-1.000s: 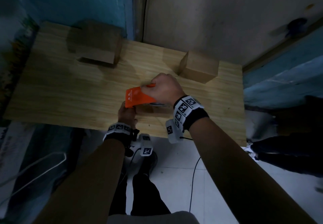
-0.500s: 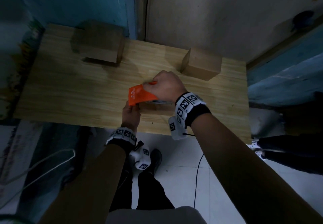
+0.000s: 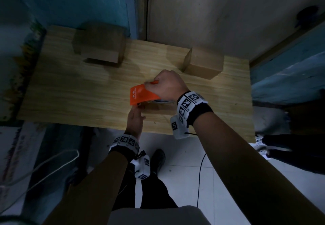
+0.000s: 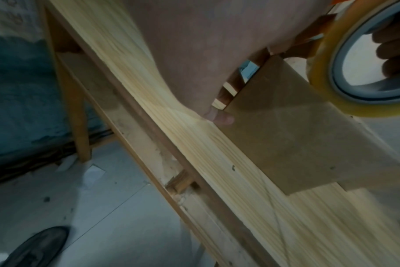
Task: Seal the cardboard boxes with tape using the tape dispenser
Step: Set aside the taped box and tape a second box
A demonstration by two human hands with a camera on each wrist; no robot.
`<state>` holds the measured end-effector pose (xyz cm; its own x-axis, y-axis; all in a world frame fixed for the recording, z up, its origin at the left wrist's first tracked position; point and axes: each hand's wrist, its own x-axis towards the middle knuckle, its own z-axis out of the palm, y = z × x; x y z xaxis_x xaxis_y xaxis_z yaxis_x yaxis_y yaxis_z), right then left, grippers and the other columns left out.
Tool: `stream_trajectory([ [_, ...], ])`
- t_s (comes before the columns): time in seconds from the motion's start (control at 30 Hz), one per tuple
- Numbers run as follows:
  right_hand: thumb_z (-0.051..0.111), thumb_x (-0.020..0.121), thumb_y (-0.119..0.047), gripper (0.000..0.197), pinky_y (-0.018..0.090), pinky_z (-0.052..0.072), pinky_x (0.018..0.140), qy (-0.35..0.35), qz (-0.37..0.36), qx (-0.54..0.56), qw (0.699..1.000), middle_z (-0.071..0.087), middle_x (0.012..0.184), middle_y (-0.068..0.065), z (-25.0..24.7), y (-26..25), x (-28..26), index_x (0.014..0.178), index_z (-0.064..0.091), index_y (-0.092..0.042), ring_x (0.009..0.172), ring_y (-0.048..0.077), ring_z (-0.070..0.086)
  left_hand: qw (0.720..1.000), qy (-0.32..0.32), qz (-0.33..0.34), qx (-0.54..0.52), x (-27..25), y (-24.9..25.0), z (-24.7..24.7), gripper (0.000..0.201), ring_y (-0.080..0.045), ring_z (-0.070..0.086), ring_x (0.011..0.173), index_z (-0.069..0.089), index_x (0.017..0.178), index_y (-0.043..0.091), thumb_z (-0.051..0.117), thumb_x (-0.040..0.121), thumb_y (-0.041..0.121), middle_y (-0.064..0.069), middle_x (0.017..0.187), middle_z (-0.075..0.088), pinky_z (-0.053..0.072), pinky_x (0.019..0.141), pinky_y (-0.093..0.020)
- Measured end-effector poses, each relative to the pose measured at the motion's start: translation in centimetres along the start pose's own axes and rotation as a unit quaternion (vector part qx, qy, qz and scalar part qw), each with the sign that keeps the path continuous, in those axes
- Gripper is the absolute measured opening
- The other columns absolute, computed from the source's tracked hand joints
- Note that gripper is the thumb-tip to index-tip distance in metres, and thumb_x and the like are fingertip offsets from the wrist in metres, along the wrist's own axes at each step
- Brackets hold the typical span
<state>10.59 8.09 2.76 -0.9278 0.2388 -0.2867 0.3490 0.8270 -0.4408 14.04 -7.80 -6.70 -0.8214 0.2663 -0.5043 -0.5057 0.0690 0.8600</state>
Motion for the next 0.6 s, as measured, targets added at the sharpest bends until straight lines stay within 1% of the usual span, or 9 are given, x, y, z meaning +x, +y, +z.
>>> stream_trajectory([
  [0.07, 0.052, 0.082, -0.065, 0.058, 0.026, 0.033, 0.051, 0.002, 0.000, -0.003, 1.000, 0.058, 0.055, 0.000, 0.0, 0.1, 0.1, 0.053, 0.059, -0.015, 0.057, 0.016, 0.058, 1.000, -0.019, 0.018, 0.006, 0.0, -0.5, 0.1, 0.018, 0.003, 0.055, 0.090, 0.057, 0.109, 0.030, 0.042, 0.101, 0.030, 0.010, 0.098, 0.058, 0.045, 0.080, -0.029],
  [0.1, 0.052, 0.082, -0.066, 0.059, 0.026, 0.033, 0.050, 0.002, 0.002, -0.003, 1.000, 0.058, 0.054, 0.000, 0.0, 0.1, 0.1, 0.053, 0.059, -0.015, 0.056, 0.016, 0.058, 0.999, -0.023, 0.035, 0.015, 0.1, -0.7, 0.2, 0.014, 0.005, 0.054, 0.079, 0.057, 0.102, 0.036, 0.044, 0.097, 0.039, 0.011, 0.092, 0.057, 0.044, 0.076, -0.030],
  [0.17, 0.052, 0.081, -0.066, 0.059, 0.026, 0.033, 0.050, -0.001, 0.005, 0.000, 1.000, 0.057, 0.054, 0.000, 0.0, 0.0, 0.1, 0.052, 0.058, -0.015, 0.056, 0.016, 0.058, 0.994, -0.018, 0.089, 0.066, 0.4, -1.2, 0.2, 0.022, -0.007, 0.052, 0.072, 0.055, 0.098, 0.039, 0.045, 0.089, 0.057, 0.002, 0.087, 0.059, 0.044, 0.069, -0.030],
  [0.23, 0.053, 0.081, -0.065, 0.058, 0.026, 0.032, 0.050, -0.004, 0.006, 0.004, 1.000, 0.057, 0.054, 0.000, 0.0, 0.0, 0.0, 0.052, 0.056, -0.015, 0.056, 0.016, 0.058, 0.983, -0.007, 0.143, 0.119, 0.6, -1.5, 0.1, 0.043, -0.011, 0.050, 0.068, 0.056, 0.104, 0.027, 0.044, 0.083, 0.063, -0.005, 0.085, 0.059, 0.042, 0.062, -0.017],
  [0.3, 0.055, 0.082, -0.063, 0.057, 0.026, 0.032, 0.050, -0.001, 0.006, 0.007, 1.000, 0.056, 0.054, 0.000, -0.1, 0.0, -0.1, 0.052, 0.055, -0.015, 0.056, 0.017, 0.058, 0.974, 0.002, 0.165, 0.156, 0.7, -1.0, 0.2, 0.060, -0.001, 0.050, 0.060, 0.055, 0.107, 0.012, 0.042, 0.081, 0.063, 0.001, 0.077, 0.058, 0.038, 0.055, -0.006],
  [0.37, 0.056, 0.083, -0.062, 0.057, 0.027, 0.031, 0.049, -0.001, 0.007, 0.012, 1.000, 0.056, 0.054, 0.001, -0.3, -0.1, -0.1, 0.051, 0.054, -0.015, 0.055, 0.018, 0.057, 0.969, -0.003, 0.168, 0.182, 1.2, -1.1, -0.1, 0.059, 0.001, 0.054, 0.062, 0.056, 0.106, 0.009, 0.041, 0.082, 0.060, 0.004, 0.076, 0.058, 0.044, 0.060, -0.014],
  [0.43, 0.056, 0.083, -0.062, 0.058, 0.027, 0.030, 0.049, -0.002, 0.005, 0.014, 1.000, 0.054, 0.052, 0.001, -0.3, -0.1, -0.1, 0.050, 0.052, -0.014, 0.054, 0.018, 0.056, 0.962, -0.007, 0.170, 0.214, 2.0, -1.5, -0.4, 0.039, -0.017, 0.058, 0.072, 0.058, 0.098, 0.022, 0.038, 0.087, 0.054, -0.001, 0.079, 0.059, 0.049, 0.069, -0.035],
  [0.5, 0.056, 0.083, -0.062, 0.059, 0.027, 0.030, 0.049, 0.001, 0.006, 0.017, 1.000, 0.052, 0.049, 0.001, -0.2, 0.0, -0.2, 0.048, 0.050, -0.014, 0.052, 0.018, 0.055, 0.958, -0.012, 0.164, 0.236, 2.6, -1.8, -0.5, 0.025, -0.034, 0.055, 0.074, 0.052, 0.084, 0.034, 0.034, 0.093, 0.048, -0.003, 0.076, 0.055, 0.048, 0.073, -0.051],
  [0.6, 0.055, 0.082, -0.063, 0.060, 0.028, 0.031, 0.051, -0.005, 0.005, 0.010, 1.000, 0.054, 0.052, 0.002, 0.0, 0.0, 0.0, 0.049, 0.051, -0.014, 0.055, 0.017, 0.055, 0.949, 0.009, 0.173, 0.262, 3.1, -1.9, -0.2, 0.027, -0.036, 0.051, 0.068, 0.045, 0.073, 0.030, 0.031, 0.096, 0.035, -0.002, 0.067, 0.049, 0.045, 0.069, -0.051],
])
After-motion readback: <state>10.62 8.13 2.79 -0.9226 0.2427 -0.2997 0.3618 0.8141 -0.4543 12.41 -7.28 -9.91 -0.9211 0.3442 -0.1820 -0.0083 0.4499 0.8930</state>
